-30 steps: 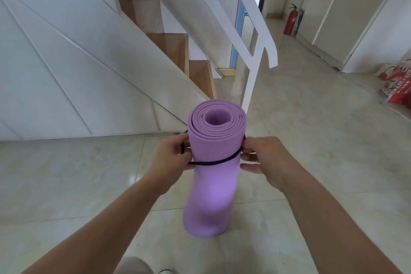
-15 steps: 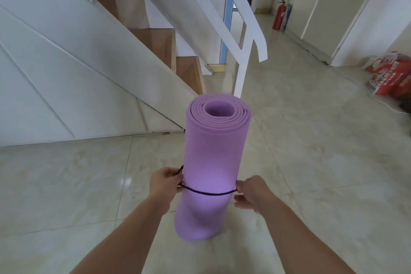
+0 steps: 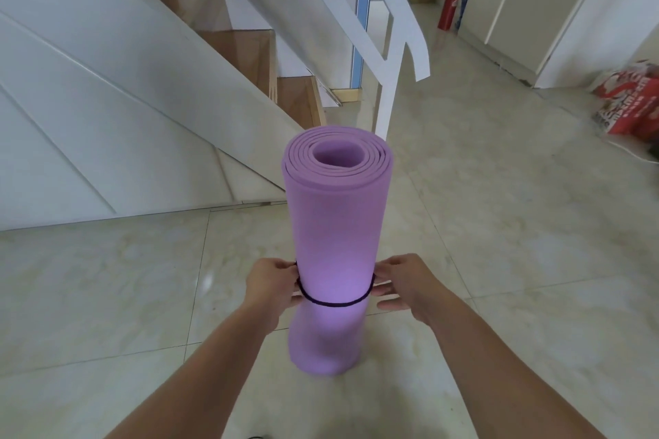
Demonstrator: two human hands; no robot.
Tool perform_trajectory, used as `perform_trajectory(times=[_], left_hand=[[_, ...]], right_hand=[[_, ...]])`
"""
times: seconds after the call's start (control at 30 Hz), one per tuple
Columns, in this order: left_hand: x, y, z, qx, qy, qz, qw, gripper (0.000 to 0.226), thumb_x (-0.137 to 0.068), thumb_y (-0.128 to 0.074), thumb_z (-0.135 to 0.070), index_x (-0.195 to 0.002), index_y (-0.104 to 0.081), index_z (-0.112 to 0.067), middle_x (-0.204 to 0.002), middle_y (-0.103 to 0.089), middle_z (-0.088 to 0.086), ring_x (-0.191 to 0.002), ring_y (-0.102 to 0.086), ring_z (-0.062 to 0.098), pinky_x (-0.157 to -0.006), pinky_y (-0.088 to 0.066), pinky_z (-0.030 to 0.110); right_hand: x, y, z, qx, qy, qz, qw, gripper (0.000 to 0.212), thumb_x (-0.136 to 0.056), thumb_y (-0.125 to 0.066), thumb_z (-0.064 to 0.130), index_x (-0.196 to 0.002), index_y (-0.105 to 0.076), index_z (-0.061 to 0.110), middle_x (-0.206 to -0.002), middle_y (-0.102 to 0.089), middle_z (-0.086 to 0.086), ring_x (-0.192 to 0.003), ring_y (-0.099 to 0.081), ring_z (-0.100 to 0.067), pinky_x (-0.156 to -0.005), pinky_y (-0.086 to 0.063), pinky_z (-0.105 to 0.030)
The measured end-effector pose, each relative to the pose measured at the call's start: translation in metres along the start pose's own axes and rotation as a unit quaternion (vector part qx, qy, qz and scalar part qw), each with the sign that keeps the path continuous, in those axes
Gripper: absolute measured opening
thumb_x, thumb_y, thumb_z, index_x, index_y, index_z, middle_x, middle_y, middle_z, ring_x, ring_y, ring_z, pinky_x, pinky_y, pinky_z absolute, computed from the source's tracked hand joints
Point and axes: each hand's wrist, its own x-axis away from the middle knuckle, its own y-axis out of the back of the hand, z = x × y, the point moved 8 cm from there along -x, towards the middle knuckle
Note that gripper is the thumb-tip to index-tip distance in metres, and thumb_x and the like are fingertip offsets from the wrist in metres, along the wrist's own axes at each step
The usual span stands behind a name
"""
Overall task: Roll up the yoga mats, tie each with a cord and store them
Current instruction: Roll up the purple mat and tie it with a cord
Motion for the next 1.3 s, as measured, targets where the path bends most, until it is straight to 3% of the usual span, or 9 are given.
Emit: perform_trajectory(times=[0.37, 0.47, 0.57, 0.7, 0.87, 1.03, 1.13, 1.23, 1.3], left_hand=[[-0.008, -0.009, 0.03, -0.096, 0.043, -0.002, 0.994, 0.014, -0.089, -0.052, -0.004, -0.077, -0.06, -0.006, -0.078, -0.064, 0.011, -0.067, -0.058, 0.026, -0.065, -0.06, 0.039], [0.007, -0.016, 0.006, -0.082, -0.037, 0.055, 0.994, 0.037, -0.081, -0.043, 0.007, -0.096, -0.062, -0.021, -0.096, -0.067, -0.004, -0.08, -0.064, 0.024, -0.08, -0.058, 0.047], [0.035, -0.019, -0.027, -0.041, -0.131, 0.11, 0.984, 0.061, -0.075, -0.042, 0.013, -0.11, -0.061, -0.033, -0.113, -0.068, -0.01, -0.097, -0.067, 0.016, -0.081, -0.058, 0.042], [0.076, -0.003, -0.072, 0.082, -0.117, 0.113, 0.983, 0.05, -0.059, -0.049, -0.004, -0.099, -0.071, -0.024, -0.093, -0.074, -0.015, -0.093, -0.062, 0.011, -0.08, -0.044, 0.033], [0.117, 0.018, -0.157, 0.142, -0.167, 0.096, 0.971, 0.036, -0.092, -0.052, -0.051, -0.101, -0.072, -0.023, -0.106, -0.073, -0.004, -0.104, -0.064, 0.019, -0.098, -0.042, 0.045], [0.12, 0.006, -0.218, -0.064, -0.238, 0.045, 0.968, 0.029, -0.1, -0.05, -0.035, -0.111, -0.068, -0.015, -0.094, -0.071, -0.002, -0.09, -0.067, 0.018, -0.086, -0.055, 0.038], [0.108, 0.006, -0.212, -0.078, -0.218, 0.036, 0.972, 0.021, -0.1, -0.051, -0.025, -0.097, -0.07, -0.015, -0.101, -0.072, 0.008, -0.091, -0.066, 0.024, -0.089, -0.055, 0.042], [0.104, 0.008, -0.197, 0.06, -0.108, 0.042, 0.992, 0.032, -0.102, -0.05, -0.037, -0.088, -0.067, -0.013, -0.09, -0.072, 0.007, -0.084, -0.067, 0.023, -0.083, -0.054, 0.037], [0.103, 0.007, -0.189, 0.123, -0.066, 0.066, 0.988, 0.036, -0.102, -0.047, -0.04, -0.092, -0.069, -0.013, -0.089, -0.073, 0.004, -0.081, -0.065, 0.021, -0.076, -0.053, 0.035]], right_hand=[[-0.004, -0.005, -0.021, 0.097, 0.036, -0.062, 0.993, 0.011, -0.094, -0.05, 0.007, -0.102, -0.056, 0.01, -0.099, -0.066, -0.004, -0.077, -0.066, -0.015, -0.061, -0.052, -0.02], [0.004, -0.014, 0.0, 0.096, 0.163, -0.004, 0.982, 0.063, -0.071, -0.054, 0.002, -0.129, -0.049, 0.024, -0.116, -0.062, 0.004, -0.106, -0.061, -0.012, -0.084, -0.052, -0.025], [0.017, -0.018, 0.016, 0.08, 0.213, 0.078, 0.971, 0.087, -0.061, -0.059, 0.0, -0.14, -0.039, 0.032, -0.11, -0.061, 0.004, -0.098, -0.059, -0.013, -0.083, -0.054, -0.031], [0.037, -0.024, 0.025, 0.037, 0.21, 0.114, 0.97, 0.083, -0.059, -0.062, 0.003, -0.136, -0.043, 0.025, -0.096, -0.058, 0.017, -0.102, -0.056, -0.007, -0.083, -0.044, -0.02], [0.052, -0.038, 0.031, 0.083, 0.192, 0.138, 0.968, 0.084, -0.057, -0.056, 0.008, -0.137, -0.044, 0.029, -0.113, -0.063, 0.011, -0.113, -0.057, -0.011, -0.084, -0.048, -0.02], [0.1, -0.018, 0.126, -0.049, 0.287, 0.057, 0.955, 0.055, -0.064, -0.044, 0.001, -0.108, -0.068, 0.024, -0.087, -0.071, 0.017, -0.081, -0.062, -0.002, -0.071, -0.049, -0.014], [0.13, -0.01, 0.188, -0.115, 0.336, 0.029, 0.934, 0.035, -0.096, -0.044, 0.014, -0.109, -0.068, 0.036, -0.109, -0.072, 0.017, -0.104, -0.064, -0.001, -0.094, -0.051, -0.026], [0.146, -0.018, 0.223, 0.049, 0.349, -0.025, 0.935, 0.046, -0.1, -0.04, 0.053, -0.141, -0.051, 0.036, -0.146, -0.05, 0.014, -0.133, -0.045, -0.005, -0.116, -0.032, -0.036], [0.15, -0.038, 0.234, 0.278, 0.37, -0.049, 0.885, 0.058, -0.099, -0.03, 0.061, -0.152, -0.032, 0.037, -0.158, -0.031, 0.013, -0.145, -0.027, -0.01, -0.121, -0.02, -0.042]])
